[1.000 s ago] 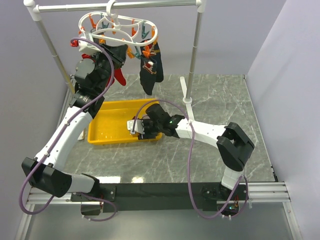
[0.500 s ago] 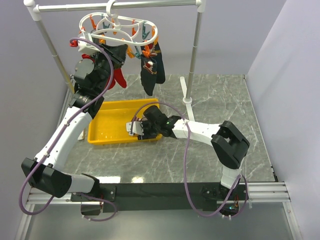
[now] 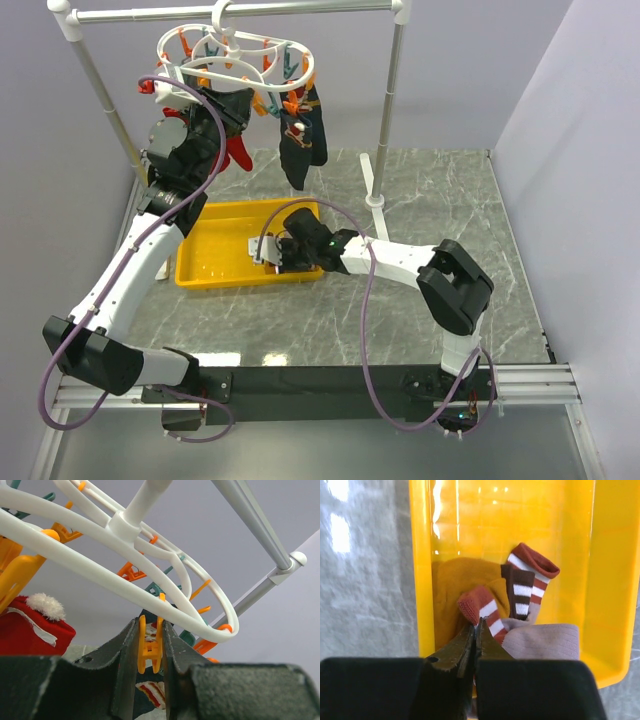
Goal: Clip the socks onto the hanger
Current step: Pick up the sock from the bin, then clamp the sock onto the hanger.
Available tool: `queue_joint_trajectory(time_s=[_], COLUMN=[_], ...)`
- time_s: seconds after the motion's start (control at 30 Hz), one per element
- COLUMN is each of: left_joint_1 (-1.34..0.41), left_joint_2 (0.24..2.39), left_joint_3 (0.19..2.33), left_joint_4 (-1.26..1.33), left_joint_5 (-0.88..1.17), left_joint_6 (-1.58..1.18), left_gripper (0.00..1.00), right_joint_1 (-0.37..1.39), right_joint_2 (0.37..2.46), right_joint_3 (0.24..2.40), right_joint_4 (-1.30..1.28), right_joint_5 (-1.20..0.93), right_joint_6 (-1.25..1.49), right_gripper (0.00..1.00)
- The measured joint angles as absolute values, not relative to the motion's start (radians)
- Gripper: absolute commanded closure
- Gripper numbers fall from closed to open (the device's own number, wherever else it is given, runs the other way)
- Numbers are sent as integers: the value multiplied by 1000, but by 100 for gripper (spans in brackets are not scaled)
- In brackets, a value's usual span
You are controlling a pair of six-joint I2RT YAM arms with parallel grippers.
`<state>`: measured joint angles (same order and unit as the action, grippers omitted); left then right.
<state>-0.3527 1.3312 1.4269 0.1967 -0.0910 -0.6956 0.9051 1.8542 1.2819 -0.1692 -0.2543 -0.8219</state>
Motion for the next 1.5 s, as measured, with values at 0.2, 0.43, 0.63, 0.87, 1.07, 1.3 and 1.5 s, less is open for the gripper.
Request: queue_joint_trajectory(time_s=[0.2, 0.43, 0.63, 0.87, 1.07, 1.3, 1.5], left_joint_1=[-352, -351, -350, -347, -347, -347, -344], left_joint_2=[1331, 1331, 1332, 1336, 1340, 1343, 1344], left_joint_3=[1427, 1427, 1427, 1428, 1467, 1527, 1528], left_joint_4=[197, 197, 202, 221, 196, 153, 136], left_joint_5=[-90, -76, -49, -2, 37, 75, 90], left_joint_6=[-696, -693, -680, -644, -602, -562, -555], left_gripper=[73, 73, 73, 73, 73, 73, 73], right_joint_1=[875, 801, 797, 744, 708, 706, 702], right_joint_2=[1829, 1710, 1657, 1629, 1629, 1637, 1637], right_joint_3=[1298, 1368, 1467, 1465, 1467, 1501, 1500], right_joint_4=[-91, 47, 133, 277, 360, 419, 484], right_joint_5=[-332, -368, -345, -349, -308, -295, -236], right_joint_6=[-612, -253, -1, 290, 425, 502, 532], right_gripper=[100, 100, 100, 100, 100, 100, 100])
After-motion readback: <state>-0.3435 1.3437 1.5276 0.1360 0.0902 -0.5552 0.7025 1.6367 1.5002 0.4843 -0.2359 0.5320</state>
